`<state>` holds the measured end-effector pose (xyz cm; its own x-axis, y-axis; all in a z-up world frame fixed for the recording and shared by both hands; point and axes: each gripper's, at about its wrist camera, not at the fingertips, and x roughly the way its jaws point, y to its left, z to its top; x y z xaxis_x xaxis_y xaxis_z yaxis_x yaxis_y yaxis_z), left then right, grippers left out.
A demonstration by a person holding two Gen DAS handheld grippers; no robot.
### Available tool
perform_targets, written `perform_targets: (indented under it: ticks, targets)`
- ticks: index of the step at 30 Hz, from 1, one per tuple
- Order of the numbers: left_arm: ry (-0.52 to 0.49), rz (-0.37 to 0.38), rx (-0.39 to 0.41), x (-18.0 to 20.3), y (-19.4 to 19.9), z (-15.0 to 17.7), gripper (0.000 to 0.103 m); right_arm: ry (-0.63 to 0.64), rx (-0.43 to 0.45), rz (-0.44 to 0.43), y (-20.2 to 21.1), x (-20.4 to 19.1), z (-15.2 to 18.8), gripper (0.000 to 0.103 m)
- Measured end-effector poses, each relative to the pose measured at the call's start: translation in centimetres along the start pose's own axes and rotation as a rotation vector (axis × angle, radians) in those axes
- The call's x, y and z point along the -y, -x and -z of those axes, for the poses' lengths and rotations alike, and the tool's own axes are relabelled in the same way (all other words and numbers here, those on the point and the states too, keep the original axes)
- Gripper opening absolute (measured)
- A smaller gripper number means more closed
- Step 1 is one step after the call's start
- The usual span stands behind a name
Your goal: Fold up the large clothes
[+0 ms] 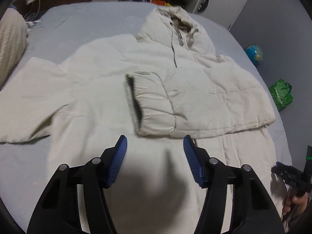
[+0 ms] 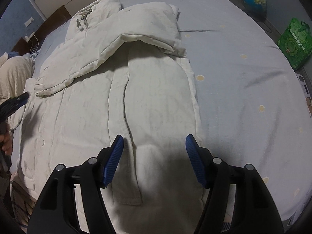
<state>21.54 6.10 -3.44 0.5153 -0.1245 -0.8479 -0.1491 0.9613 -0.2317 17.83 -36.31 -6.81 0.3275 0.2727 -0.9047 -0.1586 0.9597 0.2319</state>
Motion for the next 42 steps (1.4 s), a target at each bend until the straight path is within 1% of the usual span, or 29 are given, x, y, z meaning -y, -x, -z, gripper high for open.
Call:
perform_targets:
  ticks: [3,5,7,8,9,10,16,20,23,24,26,27,28,30,31,32,36,39,41,42]
  targets:
    - [0.01,-0.018,-0.025,0.2,-2.0,-0.7,0.045,0.005,-0.013,0.003,-0.2,-0.1,0.0,0.062]
    - [0.012,-0.049,-0.043,0.1,-3.0,-1.0,0.039,0.007,-0.02,0.002,-0.3,-0.1,0.0,0.062]
    - [0.015,-0.064,-0.053,-0.2,-3.5,-1.3,0.023,0.005,-0.028,0.0,-0.5,-0.1,0.0,0.062]
    - [0.019,-0.062,-0.052,-0.5,-3.5,-1.4,0.021,0.004,-0.031,0.001,-0.6,-0.1,0.0,0.062]
    - [0.019,-0.068,-0.039,-0.7,-3.2,-1.5,0.014,0.004,-0.035,0.002,-0.7,-0.1,0.0,0.062]
    - [0.011,-0.079,-0.019,-0.8,-2.7,-1.6,0.009,0.005,-0.039,0.003,-0.8,-0.2,0.0,0.062]
    - [0.003,-0.098,0.06,-1.4,-0.3,-2.9,0.0,-0.004,-0.048,-0.004,-1.0,-0.1,0.0,0.062]
    - [0.058,-0.116,0.119,-3.5,2.1,-4.7,0.0,-0.008,-0.047,-0.009,-1.0,0.0,-0.1,0.062]
    - [0.07,-0.138,0.112,-4.9,2.6,-5.5,0.0,-0.008,-0.05,-0.008,-1.1,0.0,-0.2,0.062]
    - [0.067,-0.133,0.106,-5.0,2.6,-5.5,0.0,-0.009,-0.053,-0.007,-1.2,0.0,-0.2,0.062]
    - [0.073,-0.087,0.093,-5.1,2.4,-5.2,0.001,-0.011,-0.055,-0.006,-1.2,-0.1,-0.2,0.062]
    - [0.076,-0.072,0.091,-5.0,2.3,-4.9,0.014,-0.01,-0.054,-0.005,-1.1,-0.1,-0.2,0.062]
    - [0.078,-0.061,0.09,-4.8,2.2,-4.6,0.042,-0.01,-0.054,-0.005,-1.1,0.0,-0.2,0.062]
    - [0.084,-0.032,0.103,-4.4,2.1,-4.3,0.077,-0.01,-0.055,-0.006,-1.1,0.0,-0.2,0.062]
    - [0.083,-0.025,0.113,-4.0,2.2,-4.1,0.078,-0.01,-0.055,-0.006,-1.1,0.0,-0.2,0.062]
    - [0.074,-0.023,0.108,-3.5,1.9,-4.1,0.078,-0.01,-0.054,-0.006,-1.1,0.0,-0.2,0.062]
    - [0.046,-0.024,0.052,-2.3,0.4,-4.2,0.079,-0.012,-0.053,-0.009,-1.1,0.0,-0.2,0.062]
    - [0.043,-0.029,-0.023,-1.9,-1.7,-4.3,0.079,-0.014,-0.053,-0.012,-1.1,0.0,-0.2,0.062]
    - [0.044,-0.033,-0.059,-1.6,-3.0,-4.0,0.07,-0.016,-0.055,-0.014,-1.1,0.1,-0.2,0.062]
    - [0.033,-0.028,-0.083,-1.3,-3.6,-3.8,0.051,-0.016,-0.056,-0.015,-1.1,0.1,-0.2,0.062]
